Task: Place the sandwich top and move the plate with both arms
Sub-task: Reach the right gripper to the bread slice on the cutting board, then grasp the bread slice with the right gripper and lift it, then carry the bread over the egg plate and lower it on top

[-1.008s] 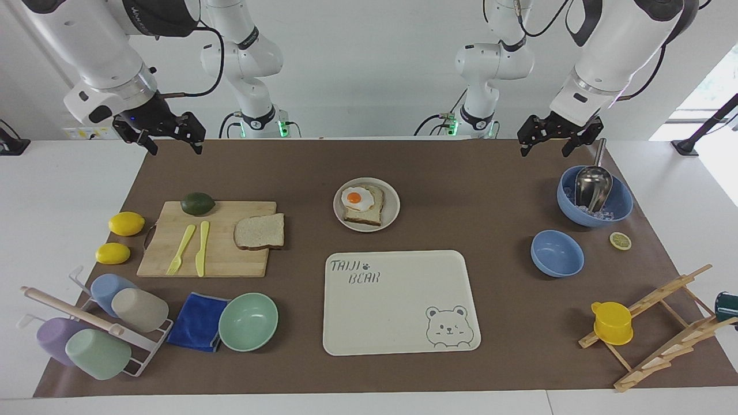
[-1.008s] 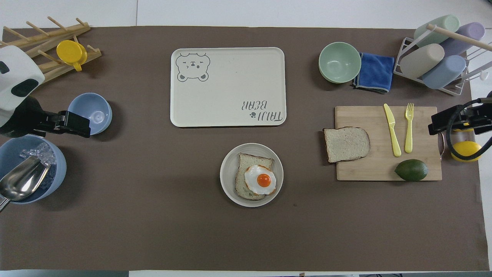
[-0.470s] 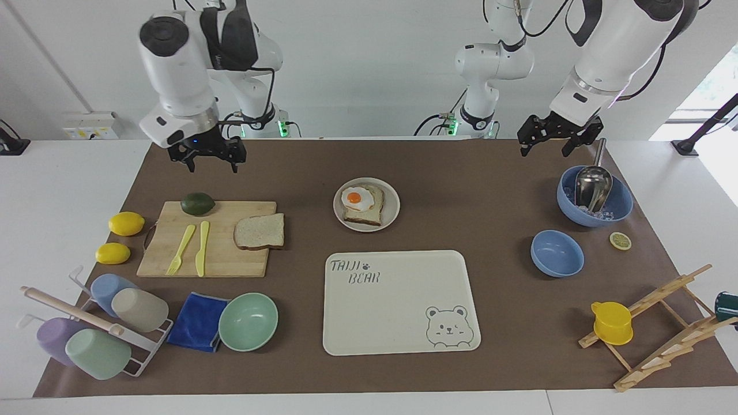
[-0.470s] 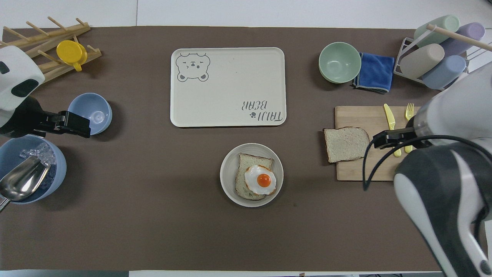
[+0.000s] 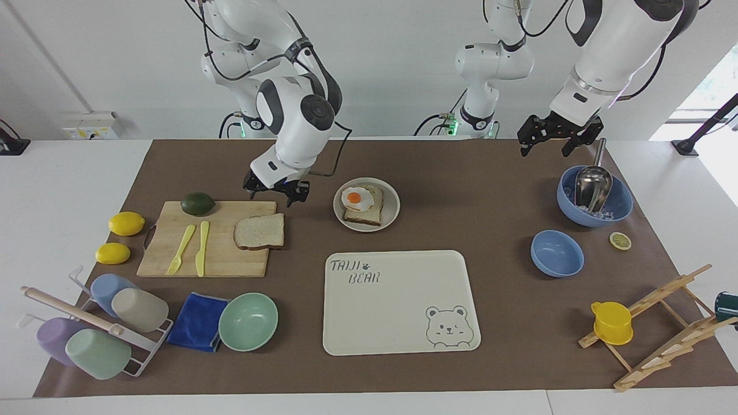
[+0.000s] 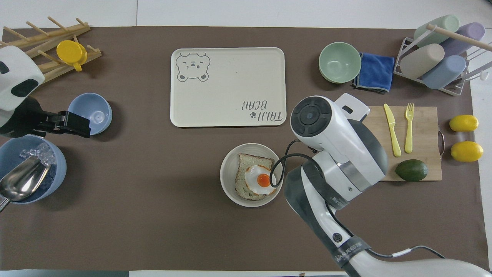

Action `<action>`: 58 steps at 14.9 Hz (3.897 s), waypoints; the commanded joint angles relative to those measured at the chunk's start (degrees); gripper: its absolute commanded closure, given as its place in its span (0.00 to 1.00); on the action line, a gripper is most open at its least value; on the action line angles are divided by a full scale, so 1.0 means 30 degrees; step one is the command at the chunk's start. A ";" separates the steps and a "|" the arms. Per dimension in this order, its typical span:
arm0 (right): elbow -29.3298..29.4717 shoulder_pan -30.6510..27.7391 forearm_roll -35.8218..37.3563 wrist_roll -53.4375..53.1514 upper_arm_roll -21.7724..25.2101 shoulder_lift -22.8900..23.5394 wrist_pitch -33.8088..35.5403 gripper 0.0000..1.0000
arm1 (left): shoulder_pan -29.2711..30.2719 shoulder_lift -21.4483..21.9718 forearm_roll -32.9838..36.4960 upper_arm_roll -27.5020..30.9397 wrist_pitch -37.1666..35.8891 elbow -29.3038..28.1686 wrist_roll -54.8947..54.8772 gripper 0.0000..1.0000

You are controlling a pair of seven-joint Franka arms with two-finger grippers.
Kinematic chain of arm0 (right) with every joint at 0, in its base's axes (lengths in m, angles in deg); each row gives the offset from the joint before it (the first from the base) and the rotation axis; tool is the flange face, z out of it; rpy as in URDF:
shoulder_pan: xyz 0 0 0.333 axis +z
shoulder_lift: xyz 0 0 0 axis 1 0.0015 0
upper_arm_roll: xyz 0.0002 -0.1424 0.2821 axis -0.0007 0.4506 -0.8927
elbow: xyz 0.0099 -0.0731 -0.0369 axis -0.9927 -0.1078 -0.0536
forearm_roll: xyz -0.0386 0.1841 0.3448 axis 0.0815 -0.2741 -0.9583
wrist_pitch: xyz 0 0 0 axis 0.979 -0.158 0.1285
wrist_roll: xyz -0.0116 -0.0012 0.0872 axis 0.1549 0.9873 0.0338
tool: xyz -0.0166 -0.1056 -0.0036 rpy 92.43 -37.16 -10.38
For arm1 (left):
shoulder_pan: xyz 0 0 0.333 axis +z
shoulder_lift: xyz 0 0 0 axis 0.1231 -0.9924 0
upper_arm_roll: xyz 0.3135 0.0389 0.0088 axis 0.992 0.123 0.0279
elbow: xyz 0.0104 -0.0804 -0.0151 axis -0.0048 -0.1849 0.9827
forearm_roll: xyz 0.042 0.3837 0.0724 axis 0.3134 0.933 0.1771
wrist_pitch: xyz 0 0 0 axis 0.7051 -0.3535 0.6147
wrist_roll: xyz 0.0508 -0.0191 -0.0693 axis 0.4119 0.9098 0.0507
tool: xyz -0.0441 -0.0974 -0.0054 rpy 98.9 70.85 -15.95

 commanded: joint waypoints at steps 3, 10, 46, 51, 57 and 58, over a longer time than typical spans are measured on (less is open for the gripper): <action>0.1442 0.0972 0.1232 -0.3117 0.0085 0.3032 -0.0261 0.00 | 0.0180 0.0240 0.0108 -0.0033 0.0239 -0.0255 -0.0097 0.00; 0.0889 0.0561 0.1290 -0.3326 0.0114 0.3885 -0.1786 0.00 | 0.0180 0.0240 0.0108 -0.0033 0.0268 -0.0226 -0.0126 0.00; 0.5867 0.3666 -0.0342 -0.5248 -0.2639 0.3621 1.0169 1.00 | 0.0298 0.0240 0.0108 -0.0033 0.0444 -0.0255 -0.0067 0.00; 0.5925 0.4516 -0.1903 -0.7544 -0.2991 0.3679 0.7860 1.00 | 0.0472 0.0240 0.0108 -0.0033 0.0502 -0.0284 -0.0067 0.00; 0.5867 0.4342 -0.2165 -0.7340 -0.3050 0.3797 0.5104 1.00 | 0.0708 0.0240 0.0108 -0.0033 0.0737 -0.0285 -0.0126 0.00; 0.5751 0.4253 -0.2224 -0.7310 -0.3050 0.3855 0.4663 1.00 | 0.0766 0.0240 0.0108 -0.0033 0.0737 -0.0285 -0.0126 0.00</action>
